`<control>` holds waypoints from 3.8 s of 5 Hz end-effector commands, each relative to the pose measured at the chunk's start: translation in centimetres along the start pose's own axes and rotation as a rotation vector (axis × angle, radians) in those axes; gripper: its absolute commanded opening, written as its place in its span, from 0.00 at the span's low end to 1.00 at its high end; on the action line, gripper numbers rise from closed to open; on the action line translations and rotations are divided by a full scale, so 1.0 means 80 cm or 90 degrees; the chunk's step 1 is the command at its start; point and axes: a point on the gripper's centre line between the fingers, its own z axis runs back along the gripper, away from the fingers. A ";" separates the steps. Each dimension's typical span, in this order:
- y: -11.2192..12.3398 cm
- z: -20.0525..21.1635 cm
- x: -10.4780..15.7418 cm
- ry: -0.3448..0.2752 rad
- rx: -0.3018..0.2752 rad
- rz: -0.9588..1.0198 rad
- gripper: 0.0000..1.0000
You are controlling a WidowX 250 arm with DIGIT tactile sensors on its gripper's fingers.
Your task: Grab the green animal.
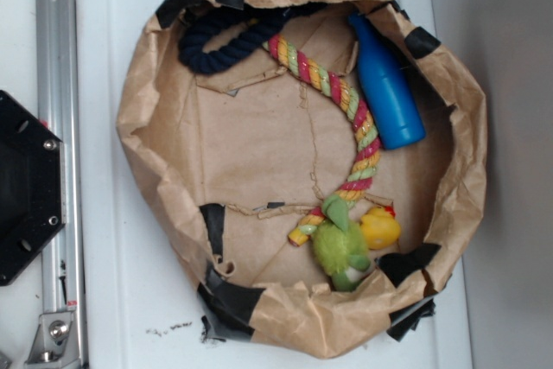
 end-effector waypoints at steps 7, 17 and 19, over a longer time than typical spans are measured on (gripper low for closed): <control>-0.030 -0.166 0.213 -0.088 -0.085 -0.702 1.00; 0.008 -0.108 0.163 -0.087 0.007 -0.580 0.00; 0.034 -0.054 0.140 0.029 0.059 -0.270 0.00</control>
